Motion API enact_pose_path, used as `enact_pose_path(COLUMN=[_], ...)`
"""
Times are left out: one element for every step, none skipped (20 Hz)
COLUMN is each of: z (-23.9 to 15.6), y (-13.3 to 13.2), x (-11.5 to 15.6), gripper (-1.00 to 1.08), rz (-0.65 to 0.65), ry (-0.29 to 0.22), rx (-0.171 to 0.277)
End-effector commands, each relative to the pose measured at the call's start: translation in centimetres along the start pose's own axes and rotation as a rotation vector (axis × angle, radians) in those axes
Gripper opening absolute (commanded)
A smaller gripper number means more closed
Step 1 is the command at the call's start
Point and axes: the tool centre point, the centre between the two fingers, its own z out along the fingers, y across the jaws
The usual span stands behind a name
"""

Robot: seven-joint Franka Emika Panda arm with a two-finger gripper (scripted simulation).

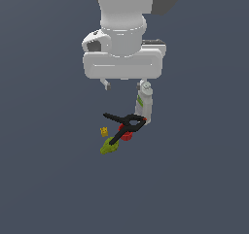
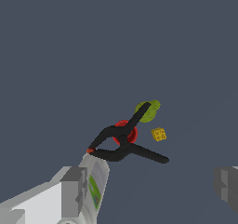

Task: Pick up a designated object from a clutter of objects.

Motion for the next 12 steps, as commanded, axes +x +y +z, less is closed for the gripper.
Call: enact_pose_path(z=[0.0, 0.0, 0.1, 0.2, 0.3, 0.4, 0.6, 0.7, 0.8, 0.8, 0.9, 0.8], y=[0.0, 0.0, 0.1, 0.3, 0.6, 0.8, 1.2, 1.4, 1.6, 1.7, 1.8, 1.7], x=[0.0, 0.0, 0.0, 0.0, 0.0, 0.0, 0.0, 0.0, 0.0, 0.0, 0.0, 0.0], gripper=[1.00, 1.00, 1.00, 1.00, 1.00, 1.00, 1.00, 1.00, 1.00, 1.00, 1.00, 1.00], rz=[0.000, 0.001, 0.003, 0.006, 0.011, 0.016, 0.022, 0.027, 0.031, 0.033, 0.033, 0.033], ry=[0.000, 0.000, -0.001, -0.003, -0.006, -0.009, -0.012, -0.014, -0.016, -0.017, -0.018, -0.017], rx=[0.000, 0.001, 0.002, 0.004, 0.007, 0.011, 0.016, 0.019, 0.022, 0.023, 0.024, 0.023])
